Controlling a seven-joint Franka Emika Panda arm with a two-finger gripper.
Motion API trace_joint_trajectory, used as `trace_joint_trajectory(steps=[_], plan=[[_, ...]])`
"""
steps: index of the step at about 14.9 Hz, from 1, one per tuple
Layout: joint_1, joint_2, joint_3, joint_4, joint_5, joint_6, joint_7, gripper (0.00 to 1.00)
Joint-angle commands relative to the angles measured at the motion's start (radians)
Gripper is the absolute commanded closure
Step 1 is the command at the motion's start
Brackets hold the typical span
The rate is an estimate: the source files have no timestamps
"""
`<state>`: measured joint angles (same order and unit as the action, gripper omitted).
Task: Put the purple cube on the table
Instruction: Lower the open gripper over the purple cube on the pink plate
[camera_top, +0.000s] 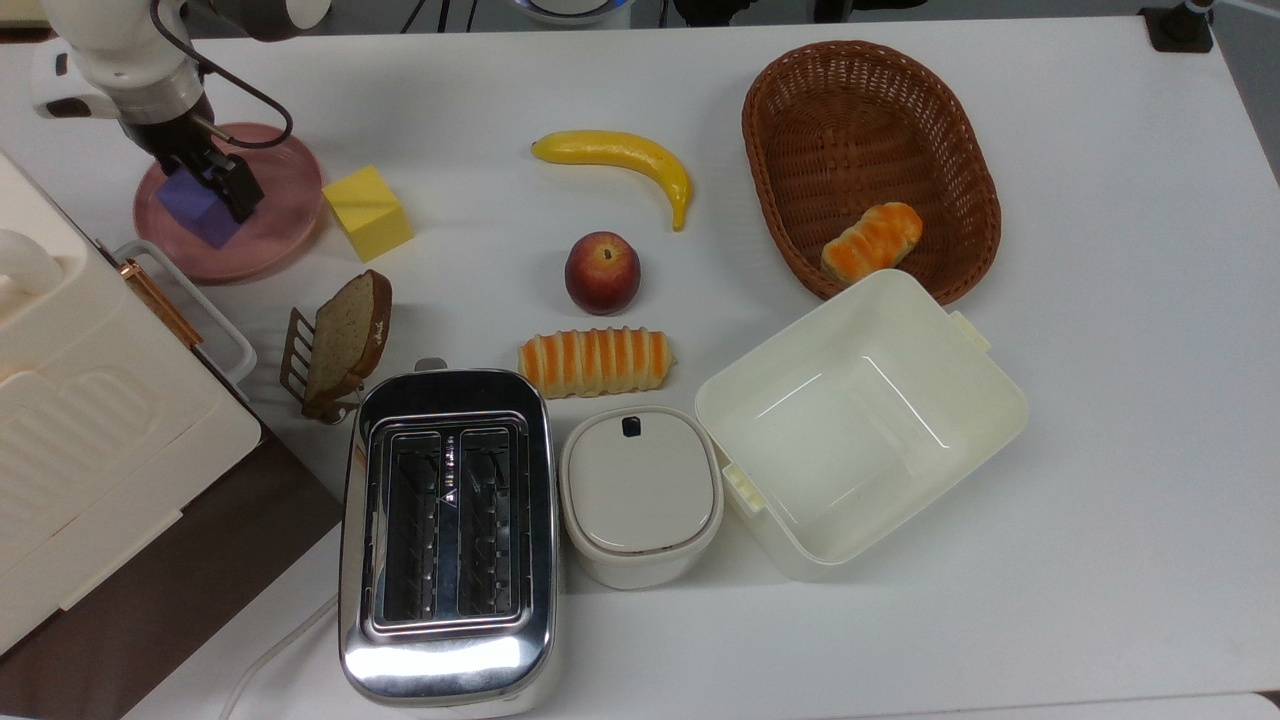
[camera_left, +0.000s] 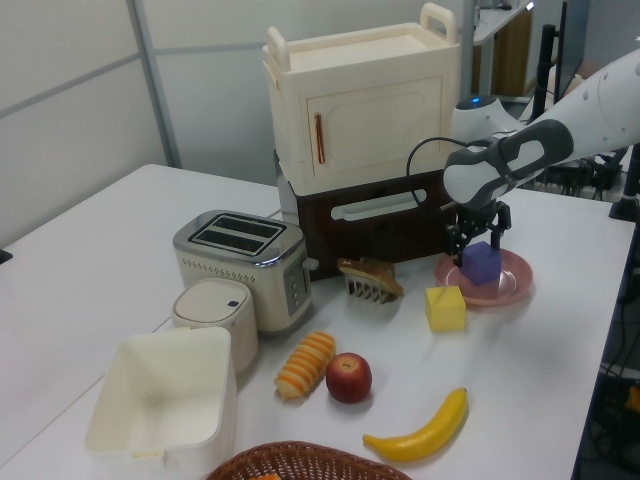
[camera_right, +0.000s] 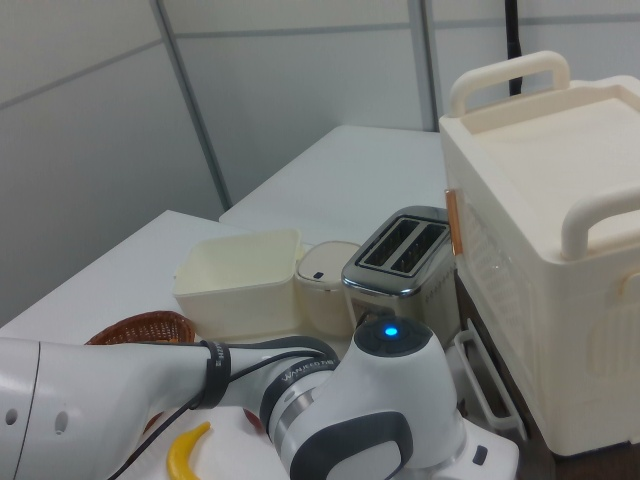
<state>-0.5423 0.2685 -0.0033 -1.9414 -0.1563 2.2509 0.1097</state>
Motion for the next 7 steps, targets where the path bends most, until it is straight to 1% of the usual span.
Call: trace_joint_trajectory(steps=[1,6,7], plan=[[0.005,-0.003,-0.014,-0.004,-0.023,0.019,0.024,0.00],[0.004,0.012,-0.020,-0.007,-0.040,0.032,0.024,0.00],[0.004,0.012,-0.026,-0.007,-0.042,0.032,0.024,0.15]])
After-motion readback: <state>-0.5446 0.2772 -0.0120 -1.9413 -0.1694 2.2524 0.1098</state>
